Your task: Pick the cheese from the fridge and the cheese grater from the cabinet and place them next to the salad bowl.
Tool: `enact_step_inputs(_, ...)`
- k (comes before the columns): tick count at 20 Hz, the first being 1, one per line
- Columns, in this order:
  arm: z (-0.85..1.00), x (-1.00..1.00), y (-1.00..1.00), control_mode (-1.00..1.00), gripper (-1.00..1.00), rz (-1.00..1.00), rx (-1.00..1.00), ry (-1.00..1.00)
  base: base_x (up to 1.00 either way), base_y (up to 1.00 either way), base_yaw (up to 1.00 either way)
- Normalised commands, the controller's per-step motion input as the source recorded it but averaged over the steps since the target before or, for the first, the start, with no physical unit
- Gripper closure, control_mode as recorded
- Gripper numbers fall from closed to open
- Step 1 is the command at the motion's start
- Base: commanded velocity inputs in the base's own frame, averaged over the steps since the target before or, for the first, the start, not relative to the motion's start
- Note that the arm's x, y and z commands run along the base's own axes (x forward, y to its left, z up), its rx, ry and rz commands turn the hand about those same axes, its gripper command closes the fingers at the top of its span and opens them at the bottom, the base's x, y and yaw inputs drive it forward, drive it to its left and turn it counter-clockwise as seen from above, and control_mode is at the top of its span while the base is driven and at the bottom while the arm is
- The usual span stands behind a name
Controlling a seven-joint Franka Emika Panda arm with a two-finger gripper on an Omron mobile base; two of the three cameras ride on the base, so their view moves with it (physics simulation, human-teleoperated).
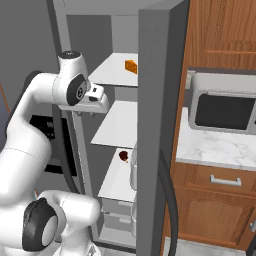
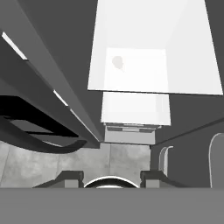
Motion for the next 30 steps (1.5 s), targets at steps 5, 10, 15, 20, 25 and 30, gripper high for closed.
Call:
enact_step_inputs(5,-0.01,-0.02,-0.01,-1.0,-1.0,0.0,0.0,-0.01,0.0,0.0,0.0)
enact_step_inputs(10,0.07,-0.11,-0.1,-1.0,-1.0,0.0,0.02,-0.17,0.0,0.0,0.0)
enact_step_inputs(15,0.2,-0.13,-0.19,-1.0,-1.0,0.1,0.0,-0.2,0.0,0.0,0.0)
enact_step_inputs(20,0.23,-0.11,-0.31,-1.0,-1.0,0.11,-0.02,-0.14,0.0,0.0,0.0)
enact_step_inputs(25,0.35,-0.04,-0.19,-1.0,-1.0,0.05,-0.08,-0.02,0.0,0.0,0.0)
enact_step_inputs(30,0.28,0.0,-0.1,-1.0,-1.0,0.02,-0.02,0.0,0.0,0.0,0.0)
